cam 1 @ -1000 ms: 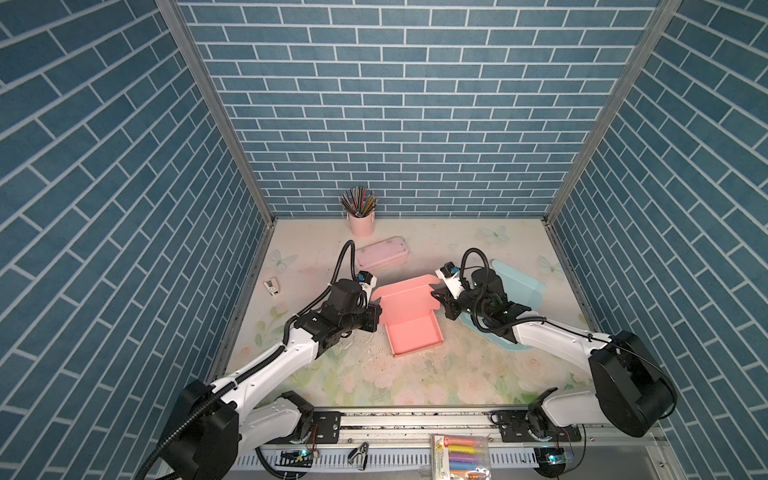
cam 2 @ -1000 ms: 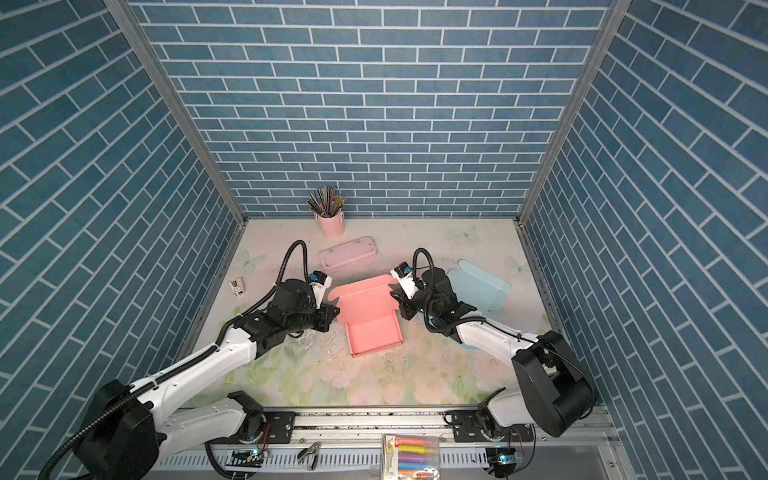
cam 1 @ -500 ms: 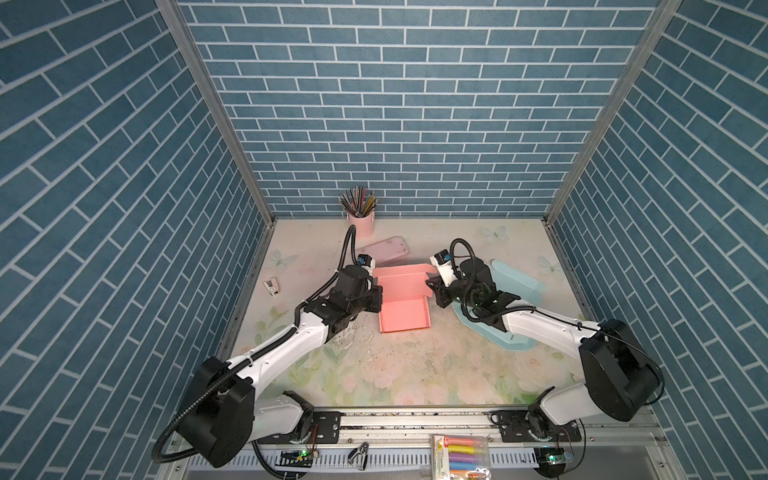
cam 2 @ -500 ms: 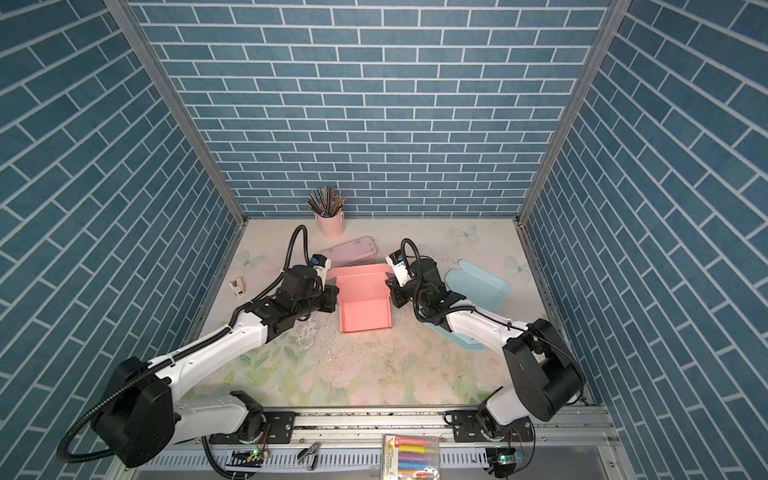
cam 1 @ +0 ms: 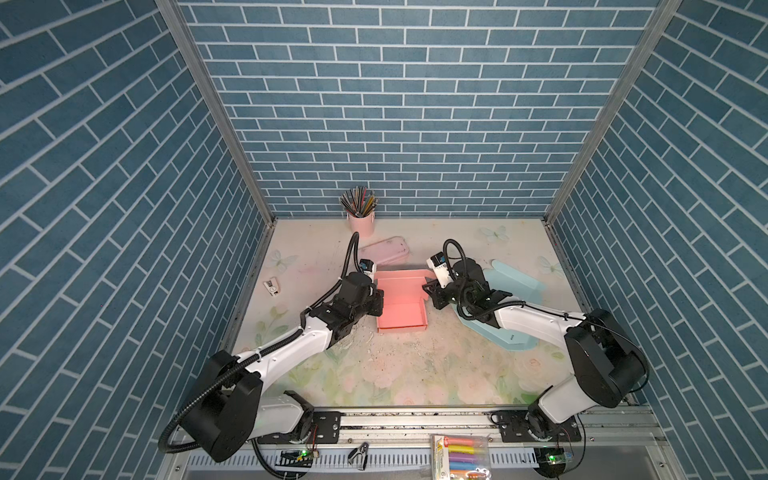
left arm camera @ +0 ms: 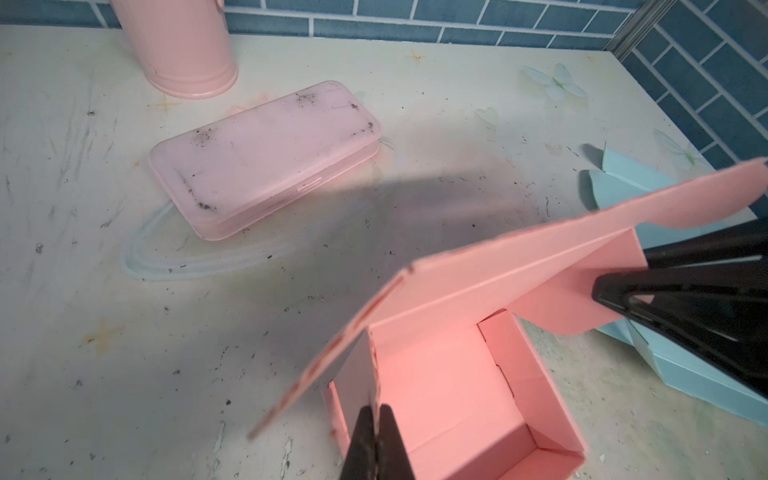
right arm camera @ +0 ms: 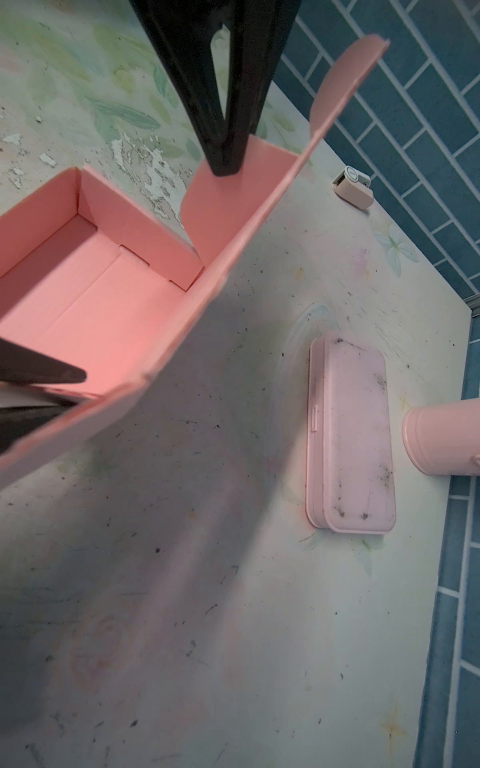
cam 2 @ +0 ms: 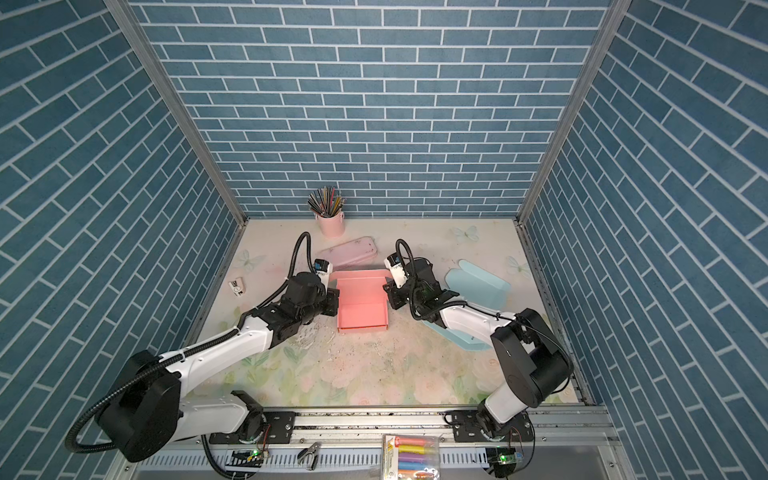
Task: Fold the paper box
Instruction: 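Fold the pink lid down over the tray with both grippers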
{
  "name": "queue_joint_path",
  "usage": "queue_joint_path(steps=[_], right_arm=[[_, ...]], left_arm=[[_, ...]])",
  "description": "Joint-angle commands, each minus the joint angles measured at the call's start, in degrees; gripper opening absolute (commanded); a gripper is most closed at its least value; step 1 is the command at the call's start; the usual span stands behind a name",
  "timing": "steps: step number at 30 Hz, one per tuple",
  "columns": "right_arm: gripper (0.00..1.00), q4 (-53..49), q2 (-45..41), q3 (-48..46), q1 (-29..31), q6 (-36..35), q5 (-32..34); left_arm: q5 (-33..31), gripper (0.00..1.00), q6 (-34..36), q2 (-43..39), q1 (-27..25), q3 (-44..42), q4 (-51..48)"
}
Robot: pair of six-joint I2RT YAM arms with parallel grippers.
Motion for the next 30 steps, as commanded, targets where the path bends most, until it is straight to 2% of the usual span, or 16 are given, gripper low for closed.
queue_joint_path(steps=[1, 13, 30], right_arm=[[0.13, 0.4, 0.8, 1.5, 1.0, 2.3, -2.9], [0.14, -0.3, -0.9, -1.1, 2.9, 3.0, -2.1], [0.14, 0.2, -4.6, -6.4, 5.4, 3.5, 0.3]], left_arm=[[0.1, 0.02, 0.7, -1.8, -1.3, -2.5, 3.1], [-1.4, 0.02, 0.1, -3.4, -4.7, -8.0, 7.7], [-7.9, 0.02, 0.6, -2.8, -11.3, -14.1, 15.8]])
